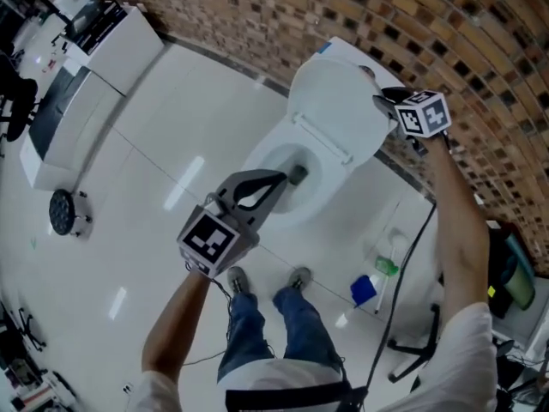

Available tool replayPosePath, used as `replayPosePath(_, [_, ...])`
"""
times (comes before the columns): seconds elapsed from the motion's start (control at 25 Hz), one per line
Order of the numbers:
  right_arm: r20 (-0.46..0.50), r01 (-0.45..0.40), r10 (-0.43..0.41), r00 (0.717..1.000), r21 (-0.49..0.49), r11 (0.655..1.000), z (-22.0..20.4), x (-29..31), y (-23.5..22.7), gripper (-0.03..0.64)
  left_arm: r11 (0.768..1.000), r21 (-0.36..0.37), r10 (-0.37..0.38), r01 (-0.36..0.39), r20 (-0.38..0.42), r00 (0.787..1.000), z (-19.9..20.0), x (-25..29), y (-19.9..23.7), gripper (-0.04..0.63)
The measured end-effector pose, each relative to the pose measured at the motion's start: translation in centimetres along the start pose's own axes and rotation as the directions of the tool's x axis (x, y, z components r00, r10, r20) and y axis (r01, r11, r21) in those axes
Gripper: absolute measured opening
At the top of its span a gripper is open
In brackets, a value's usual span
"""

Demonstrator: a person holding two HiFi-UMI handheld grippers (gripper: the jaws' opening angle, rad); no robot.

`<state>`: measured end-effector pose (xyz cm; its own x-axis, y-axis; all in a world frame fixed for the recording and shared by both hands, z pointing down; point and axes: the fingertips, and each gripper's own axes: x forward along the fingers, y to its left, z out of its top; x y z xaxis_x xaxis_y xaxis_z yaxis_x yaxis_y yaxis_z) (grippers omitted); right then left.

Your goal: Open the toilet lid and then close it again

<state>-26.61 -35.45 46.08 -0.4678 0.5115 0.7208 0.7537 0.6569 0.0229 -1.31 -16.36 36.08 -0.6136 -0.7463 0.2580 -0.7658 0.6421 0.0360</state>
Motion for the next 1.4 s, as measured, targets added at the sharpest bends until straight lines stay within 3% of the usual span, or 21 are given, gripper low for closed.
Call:
replayPosePath(0.12, [-0.019, 0.048, -0.050, 0.999, -0.103, 0.994, 0.2, -0.6, 3.4, 0.135, 1.000, -0.019, 0.017, -0.017, 0.009, 1.000, -0.6, -1.7, 0.5, -0.005])
replayPosePath(0.32, [0.108, 0.240, -0.220, 0.970, -0.246, 0.939, -0.5, -1.9, 14.0, 0.137, 1.000, 0.001, 0.020, -0.020, 0.018, 1.000, -1.8, -5.0, 0.6, -0.005])
replayPosePath(0.52, [0.207, 0.429, -0.376, 0.903, -0.433, 0.793, -4.0, -0.4, 26.2, 0.137, 0.998, 0.035, 0.042, -0.043, 0.035, 0.998, -4.9, -9.3, 1.5, -0.005])
replayPosePath(0.72, [0.269, 0.529, -0.466, 0.843, -0.568, 0.630, -10.6, 4.3, 35.7, 0.147, 0.996, -0.010, 0.089, -0.089, 0.051, 0.995, -10.5, -14.2, 2.9, -0.005])
replayPosePath(1.0, [0.253, 0.492, -0.462, 0.850, -0.695, 0.525, -19.7, 11.9, 42.0, 0.183, 0.988, -0.049, 0.148, -0.148, -0.003, 0.989, -18.4, -18.0, 4.1, -0.005])
replayPosePath(1.2, [0.204, 0.442, -0.455, 0.867, -0.737, 0.511, -23.1, 15.2, 44.3, 0.197, 0.983, -0.070, 0.168, -0.170, -0.022, 0.985, -21.5, -20.0, 3.8, -0.005])
replayPosePath(1.4, [0.034, 0.254, -0.355, 0.934, -0.763, 0.595, -27.1, 18.0, 45.8, 0.199, 0.980, -0.079, 0.179, -0.180, -0.019, 0.984, -22.1, -20.6, 3.2, -0.005])
